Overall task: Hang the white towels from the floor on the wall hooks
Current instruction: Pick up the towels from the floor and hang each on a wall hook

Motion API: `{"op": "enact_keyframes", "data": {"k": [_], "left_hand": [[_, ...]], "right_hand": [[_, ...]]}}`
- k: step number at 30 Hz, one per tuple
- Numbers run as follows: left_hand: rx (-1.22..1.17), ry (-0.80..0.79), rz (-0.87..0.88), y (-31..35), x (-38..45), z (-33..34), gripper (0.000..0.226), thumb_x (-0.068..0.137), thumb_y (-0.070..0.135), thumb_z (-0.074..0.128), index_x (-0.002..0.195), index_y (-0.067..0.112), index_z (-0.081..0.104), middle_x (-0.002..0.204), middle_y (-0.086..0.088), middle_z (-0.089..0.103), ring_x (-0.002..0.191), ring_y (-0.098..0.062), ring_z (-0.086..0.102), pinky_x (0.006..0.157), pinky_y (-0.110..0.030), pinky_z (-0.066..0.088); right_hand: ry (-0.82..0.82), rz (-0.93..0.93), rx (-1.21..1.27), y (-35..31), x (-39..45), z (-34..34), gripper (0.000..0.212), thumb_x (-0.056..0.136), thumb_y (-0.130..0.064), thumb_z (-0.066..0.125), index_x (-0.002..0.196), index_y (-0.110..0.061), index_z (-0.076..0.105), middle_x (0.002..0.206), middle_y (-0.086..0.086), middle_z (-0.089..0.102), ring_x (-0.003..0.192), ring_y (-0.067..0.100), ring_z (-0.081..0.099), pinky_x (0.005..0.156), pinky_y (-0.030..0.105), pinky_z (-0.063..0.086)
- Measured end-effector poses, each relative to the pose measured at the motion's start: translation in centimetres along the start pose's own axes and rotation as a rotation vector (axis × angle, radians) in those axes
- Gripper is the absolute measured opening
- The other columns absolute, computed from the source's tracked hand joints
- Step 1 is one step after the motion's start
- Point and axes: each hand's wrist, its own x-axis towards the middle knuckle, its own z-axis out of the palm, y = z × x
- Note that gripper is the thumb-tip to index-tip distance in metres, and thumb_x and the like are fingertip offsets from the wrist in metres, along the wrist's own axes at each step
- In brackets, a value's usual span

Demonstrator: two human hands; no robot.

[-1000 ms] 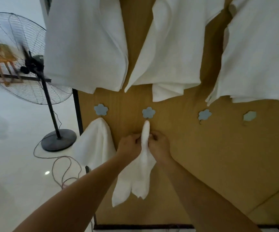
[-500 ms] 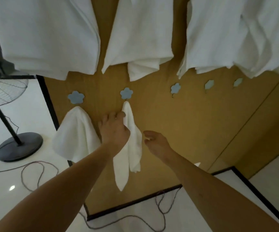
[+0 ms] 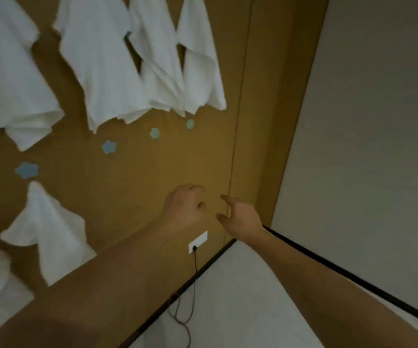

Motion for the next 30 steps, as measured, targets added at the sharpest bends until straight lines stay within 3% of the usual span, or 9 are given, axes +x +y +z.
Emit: {"op": "enact_keyframes", "data": {"k": [3, 7, 12, 19, 30], "left_hand": [[-0.057, -0.084, 0.130, 10.0, 0.6, 5.0, 0.042, 0.096, 0.027, 0.052, 0.136, 0.014, 0.056, 0.142, -0.009, 0.052, 0.127, -0.028, 0.049, 0.102, -0.039, 0.045], [-0.126, -0.173, 0.302, 23.3, 0.9, 11.2, 0.050, 0.096, 0.028, 0.055, 0.145, 0.018, 0.048, 0.152, -0.007, 0.041, 0.139, -0.026, 0.037, 0.115, -0.035, 0.031], [-0.157, -0.315, 0.512, 38.6, -0.4, 18.3, 0.052, 0.097, 0.031, 0.052, 0.147, 0.020, 0.042, 0.152, -0.004, 0.041, 0.136, -0.024, 0.040, 0.112, -0.037, 0.035], [-0.208, -0.480, 0.797, 58.6, -4.2, 27.2, 0.054, 0.096, 0.034, 0.053, 0.148, 0.022, 0.040, 0.152, -0.003, 0.041, 0.137, -0.025, 0.038, 0.113, -0.039, 0.033], [-0.310, -0.723, 1.193, 89.6, -10.1, 40.7, 0.060, 0.094, 0.036, 0.055, 0.149, 0.025, 0.035, 0.152, -0.001, 0.040, 0.137, -0.026, 0.037, 0.112, -0.042, 0.035]], "right_hand": [[0.076, 0.147, -0.049, 8.2, -5.2, -5.3, 0.065, 0.094, -0.042, 0.055, 0.153, -0.026, 0.031, 0.145, 0.010, 0.048, 0.131, 0.032, 0.042, 0.104, 0.040, 0.042], [0.178, 0.333, -0.065, 18.3, -13.3, -11.9, 0.065, 0.094, -0.041, 0.056, 0.152, -0.026, 0.032, 0.147, 0.009, 0.047, 0.132, 0.031, 0.042, 0.108, 0.041, 0.039], [0.299, 0.571, -0.090, 29.3, -23.9, -19.2, 0.066, 0.094, -0.042, 0.058, 0.152, -0.025, 0.032, 0.147, 0.008, 0.047, 0.132, 0.031, 0.043, 0.107, 0.042, 0.038], [0.500, 0.900, -0.054, 41.4, -38.0, -25.6, 0.064, 0.092, -0.042, 0.061, 0.150, -0.025, 0.038, 0.144, 0.007, 0.051, 0.128, 0.028, 0.051, 0.105, 0.043, 0.045], [0.695, 1.409, -0.061, 59.3, -56.2, -36.9, 0.064, 0.092, -0.042, 0.060, 0.149, -0.026, 0.038, 0.148, 0.004, 0.047, 0.134, 0.026, 0.044, 0.109, 0.042, 0.042]]}}
